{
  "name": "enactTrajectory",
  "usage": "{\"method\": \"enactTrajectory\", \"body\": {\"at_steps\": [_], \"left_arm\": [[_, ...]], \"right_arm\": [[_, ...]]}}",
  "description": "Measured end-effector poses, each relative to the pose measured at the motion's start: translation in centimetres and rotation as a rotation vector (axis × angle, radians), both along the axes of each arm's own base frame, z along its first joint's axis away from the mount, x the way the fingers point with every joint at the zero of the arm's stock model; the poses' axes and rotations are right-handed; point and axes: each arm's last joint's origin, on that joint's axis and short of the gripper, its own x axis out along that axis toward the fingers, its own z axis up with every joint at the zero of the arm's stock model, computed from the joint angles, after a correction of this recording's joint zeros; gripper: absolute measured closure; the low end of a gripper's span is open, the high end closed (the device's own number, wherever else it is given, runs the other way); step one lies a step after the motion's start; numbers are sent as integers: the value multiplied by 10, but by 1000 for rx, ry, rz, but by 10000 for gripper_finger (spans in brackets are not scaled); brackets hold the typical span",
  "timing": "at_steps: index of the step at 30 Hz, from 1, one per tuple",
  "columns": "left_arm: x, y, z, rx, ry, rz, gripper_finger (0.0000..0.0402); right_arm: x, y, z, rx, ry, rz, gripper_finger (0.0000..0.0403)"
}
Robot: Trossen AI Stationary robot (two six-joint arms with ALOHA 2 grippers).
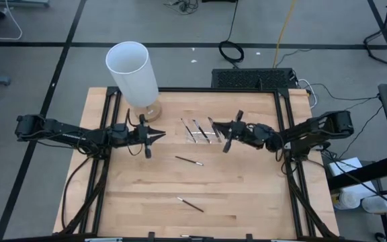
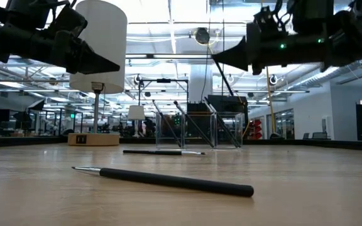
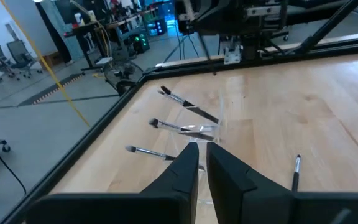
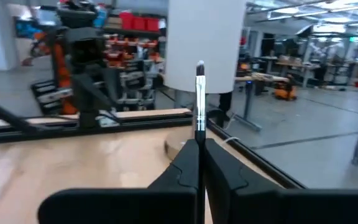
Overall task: Put items in baskets/containers
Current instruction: Put the black eyeshadow brush into the transparent organizer
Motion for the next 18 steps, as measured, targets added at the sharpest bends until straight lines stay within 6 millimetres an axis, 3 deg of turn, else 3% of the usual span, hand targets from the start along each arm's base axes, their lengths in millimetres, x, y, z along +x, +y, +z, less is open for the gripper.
{"method": "enactTrajectory", "body": {"at_steps": [10,18], "left_arm": [[0,0,1,-10,-12,1,360],[0,0,1,-15,-14,1,360]], "right_arm": [[9,-7,-30,48,25,-99,403],[11,-7,-33,80,-25,-93,403]]}}
